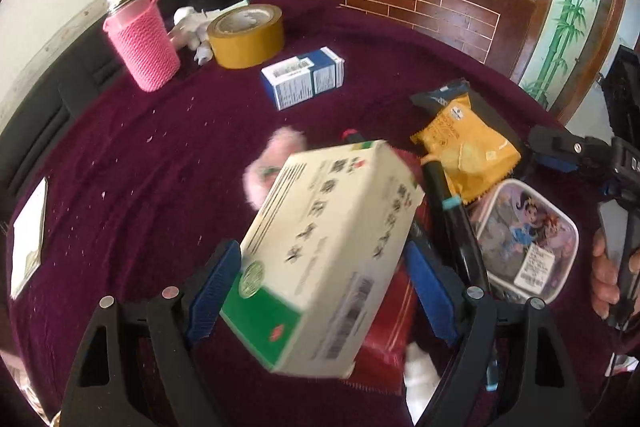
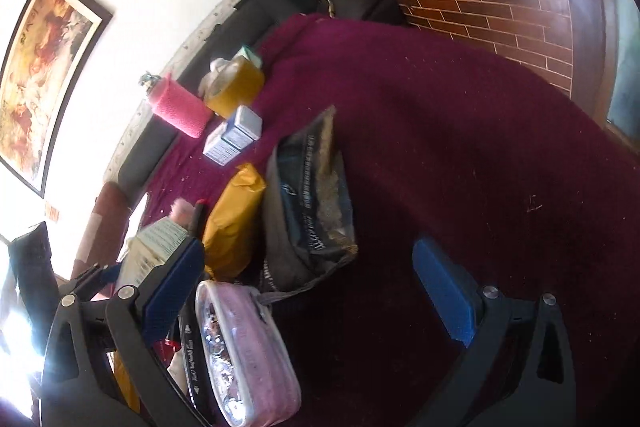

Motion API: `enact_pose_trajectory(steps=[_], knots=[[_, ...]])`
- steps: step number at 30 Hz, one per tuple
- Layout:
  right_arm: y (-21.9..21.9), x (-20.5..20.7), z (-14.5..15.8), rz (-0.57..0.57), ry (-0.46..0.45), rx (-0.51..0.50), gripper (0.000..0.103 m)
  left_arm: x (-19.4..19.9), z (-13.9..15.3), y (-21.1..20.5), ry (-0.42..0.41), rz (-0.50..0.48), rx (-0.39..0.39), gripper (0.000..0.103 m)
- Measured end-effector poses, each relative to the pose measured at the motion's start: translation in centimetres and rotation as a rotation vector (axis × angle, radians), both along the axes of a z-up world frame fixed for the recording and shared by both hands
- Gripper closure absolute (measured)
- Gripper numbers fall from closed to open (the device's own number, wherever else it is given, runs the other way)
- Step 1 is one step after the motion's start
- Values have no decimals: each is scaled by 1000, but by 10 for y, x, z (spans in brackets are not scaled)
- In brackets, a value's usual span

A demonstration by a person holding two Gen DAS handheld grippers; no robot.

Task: Organize objects
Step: 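Grasp white-green medicine box with left gripper while right gripper grasps pink plush toy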

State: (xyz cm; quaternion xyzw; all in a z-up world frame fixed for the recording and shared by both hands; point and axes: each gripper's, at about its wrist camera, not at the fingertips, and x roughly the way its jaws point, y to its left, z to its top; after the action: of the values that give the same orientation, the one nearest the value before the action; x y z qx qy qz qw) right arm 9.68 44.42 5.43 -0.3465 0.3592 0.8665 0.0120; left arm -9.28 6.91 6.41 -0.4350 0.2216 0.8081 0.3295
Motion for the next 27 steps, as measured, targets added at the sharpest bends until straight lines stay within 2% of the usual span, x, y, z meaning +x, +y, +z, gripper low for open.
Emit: enact_pose_trajectory(steps=[2, 4, 6, 8, 11, 14, 16, 19, 23, 27], knots=[[-4, 1, 3, 8, 3, 31, 0, -2, -2, 4, 7, 16, 33, 24], [-8, 2, 6, 20, 6, 61, 0, -6, -4, 5, 9, 72, 29, 33], [-11, 1, 8, 31, 11, 80, 0, -7, -6, 2, 11, 114, 21, 52], [-12, 1, 8, 35, 7, 92, 0, -7, -9, -5, 19, 158, -2, 60], [-12, 2, 7, 32, -1, 95, 0, 0, -3, -23, 49, 211, 15, 66], [-12, 0, 7, 27, -4, 99, 0, 14, 16, -50, 64, 269, 102, 67], [-14, -2, 9, 24, -2, 117, 0, 31, 37, -73, 73, 307, 177, 67], [-17, -2, 12, 28, 6, 144, 0, 63, 64, -112, 107, 363, 248, 67], [-23, -2, 13, 47, 4, 170, 0, 109, 90, -169, 153, 458, 293, 67], [-28, -1, 15, 83, 23, 164, 0, 153, 99, -220, 188, 562, 321, 67]])
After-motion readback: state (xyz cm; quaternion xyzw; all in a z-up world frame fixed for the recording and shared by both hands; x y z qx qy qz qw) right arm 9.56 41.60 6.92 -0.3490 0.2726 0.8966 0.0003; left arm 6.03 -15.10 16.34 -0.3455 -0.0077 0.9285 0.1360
